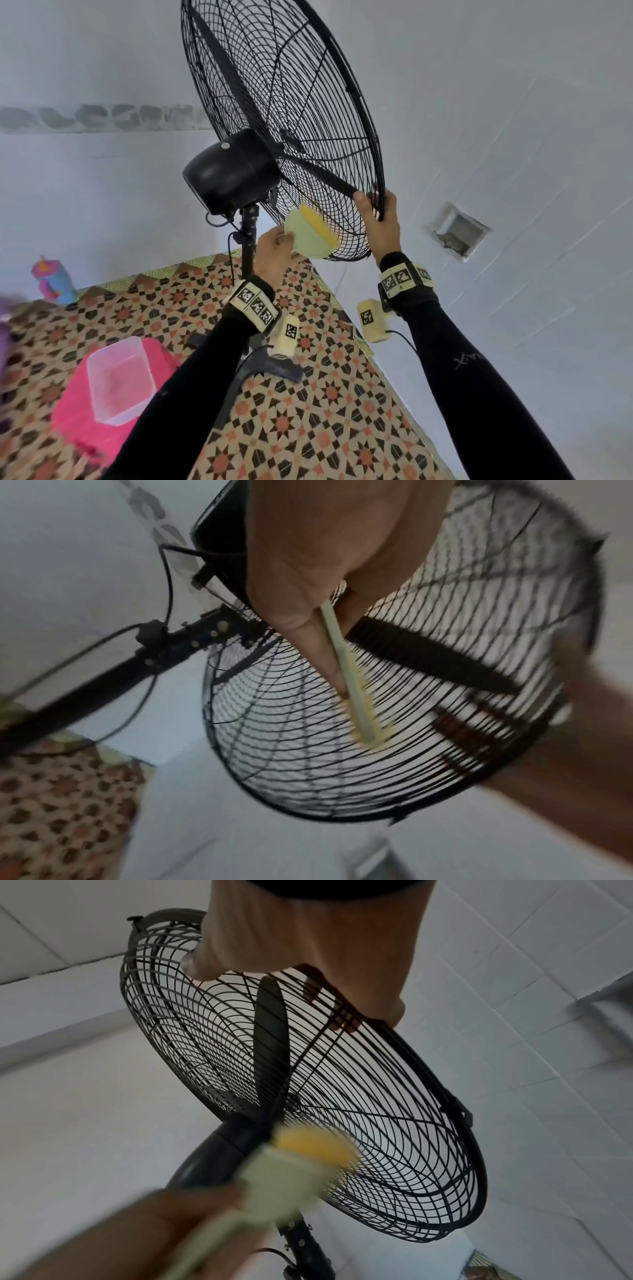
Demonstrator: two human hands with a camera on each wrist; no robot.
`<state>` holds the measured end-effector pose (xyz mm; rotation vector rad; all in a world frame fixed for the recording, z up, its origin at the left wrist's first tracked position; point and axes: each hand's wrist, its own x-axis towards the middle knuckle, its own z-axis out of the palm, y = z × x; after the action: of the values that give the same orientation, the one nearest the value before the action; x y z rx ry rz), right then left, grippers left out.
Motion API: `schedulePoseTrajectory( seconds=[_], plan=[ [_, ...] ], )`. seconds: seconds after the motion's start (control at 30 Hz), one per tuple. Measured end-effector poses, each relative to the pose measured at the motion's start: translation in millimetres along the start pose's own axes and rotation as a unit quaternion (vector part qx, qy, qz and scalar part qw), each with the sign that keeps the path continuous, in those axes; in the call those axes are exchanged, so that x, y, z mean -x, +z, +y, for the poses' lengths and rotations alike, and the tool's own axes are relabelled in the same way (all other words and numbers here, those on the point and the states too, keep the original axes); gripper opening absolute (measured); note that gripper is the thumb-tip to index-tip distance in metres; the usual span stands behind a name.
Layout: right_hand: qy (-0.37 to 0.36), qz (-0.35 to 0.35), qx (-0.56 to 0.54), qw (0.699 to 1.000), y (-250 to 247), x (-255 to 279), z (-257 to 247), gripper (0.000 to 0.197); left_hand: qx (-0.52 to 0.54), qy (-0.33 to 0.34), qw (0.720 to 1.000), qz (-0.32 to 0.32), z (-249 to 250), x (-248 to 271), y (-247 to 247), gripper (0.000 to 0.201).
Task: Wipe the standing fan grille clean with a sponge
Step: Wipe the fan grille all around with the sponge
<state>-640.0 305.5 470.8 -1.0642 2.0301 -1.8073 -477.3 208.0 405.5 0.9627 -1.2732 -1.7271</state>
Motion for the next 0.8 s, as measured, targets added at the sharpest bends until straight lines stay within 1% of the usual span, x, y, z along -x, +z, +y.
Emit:
schedulePoseTrajectory(
  seconds=[0.07,0.13,0.17,0.27,0.3,0.33,0.37,0.43,0.5,0.57,0.67,0.7,0.73,0.8],
  plan=[
    [0.001,0.001,0.002,1.0,-0.2,4.3,1.7,0.074,-0.052,-0.023,0.998,0.012,-4.5,1.8,6.0,0.033],
    [-0.001,0.002,0.006,1.0,-2.4,6.7,3.1,0.078,-0.058,-0.019,0.998,0.012,-7.9,0.5,7.8,0.03],
    [0.0,0.003,0.006,1.0,-3.2,7.0,2.7,0.078,-0.039,-0.009,0.999,0.006,-6.2,2.2,7.0,0.028],
    [0.004,0.008,0.0,1.0,-0.2,5.3,-0.9,0.075,0.062,0.026,0.998,-0.013,0.9,10.3,-2.6,0.035],
    [0.005,0.012,-0.001,1.0,1.9,4.7,-1.3,0.073,0.07,0.031,0.997,-0.016,0.8,12.1,-4.8,0.035],
    [0.006,0.015,0.0,1.0,3.7,5.2,-1.9,0.071,0.06,0.031,0.998,-0.01,-4.0,11.9,-4.9,0.035],
    [0.007,0.016,-0.001,1.0,4.8,6.0,-2.8,0.069,0.026,0.02,0.999,-0.002,-8.7,14.0,-1.7,0.035],
    [0.008,0.016,-0.003,1.0,4.5,7.4,-1.8,0.069,-0.03,-0.016,0.999,-0.003,-20.3,19.2,5.9,0.037],
    [0.005,0.012,-0.002,1.0,1.2,9.9,-1.5,0.07,-0.028,-0.031,0.999,-0.005,-28.1,26.8,13.4,0.039],
    [0.007,0.008,-0.001,1.0,-0.7,9.7,0.0,0.07,0.006,-0.012,1.0,0.002,-25.0,34.8,18.4,0.035],
    [0.007,0.011,-0.004,1.0,1.2,10.8,0.0,0.069,0.089,0.049,0.995,0.009,-17.8,47.4,16.8,0.023],
    [0.004,0.012,-0.004,1.0,2.6,11.0,-1.0,0.069,0.082,0.061,0.995,0.004,-18.6,48.0,15.5,0.021],
    [0.003,0.014,-0.005,1.0,3.4,11.1,-1.1,0.07,0.068,0.06,0.996,-0.01,-21.3,48.4,14.5,0.022],
    [0.002,0.015,-0.011,1.0,3.6,10.0,-1.5,0.073,0.035,0.028,0.997,-0.065,-31.1,48.2,11.6,0.027]
  ],
)
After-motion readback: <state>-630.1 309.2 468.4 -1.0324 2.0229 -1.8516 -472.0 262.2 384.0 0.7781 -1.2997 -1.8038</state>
